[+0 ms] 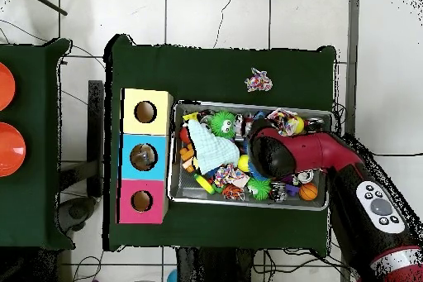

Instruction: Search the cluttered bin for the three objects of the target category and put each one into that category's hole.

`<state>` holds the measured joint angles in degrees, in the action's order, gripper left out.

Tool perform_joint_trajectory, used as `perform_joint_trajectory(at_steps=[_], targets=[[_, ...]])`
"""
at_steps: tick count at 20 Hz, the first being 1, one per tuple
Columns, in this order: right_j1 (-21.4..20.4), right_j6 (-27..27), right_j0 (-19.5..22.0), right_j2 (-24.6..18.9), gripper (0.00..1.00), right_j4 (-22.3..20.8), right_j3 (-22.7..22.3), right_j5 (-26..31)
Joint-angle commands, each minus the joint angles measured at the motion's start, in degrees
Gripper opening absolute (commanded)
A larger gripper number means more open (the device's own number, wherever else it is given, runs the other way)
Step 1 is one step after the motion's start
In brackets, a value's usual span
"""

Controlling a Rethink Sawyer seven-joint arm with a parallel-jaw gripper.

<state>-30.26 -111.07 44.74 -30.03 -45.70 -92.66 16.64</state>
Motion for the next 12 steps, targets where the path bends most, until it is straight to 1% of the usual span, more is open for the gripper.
perform_joint_trajectory(at_steps=[1,12], targets=[[2.9,5.4,1.1,-0.6,1.0,0.3,-0.3,5.6],[3.0,4.9,-1.0,1.2,1.0,1.0,1.1,9.2]])
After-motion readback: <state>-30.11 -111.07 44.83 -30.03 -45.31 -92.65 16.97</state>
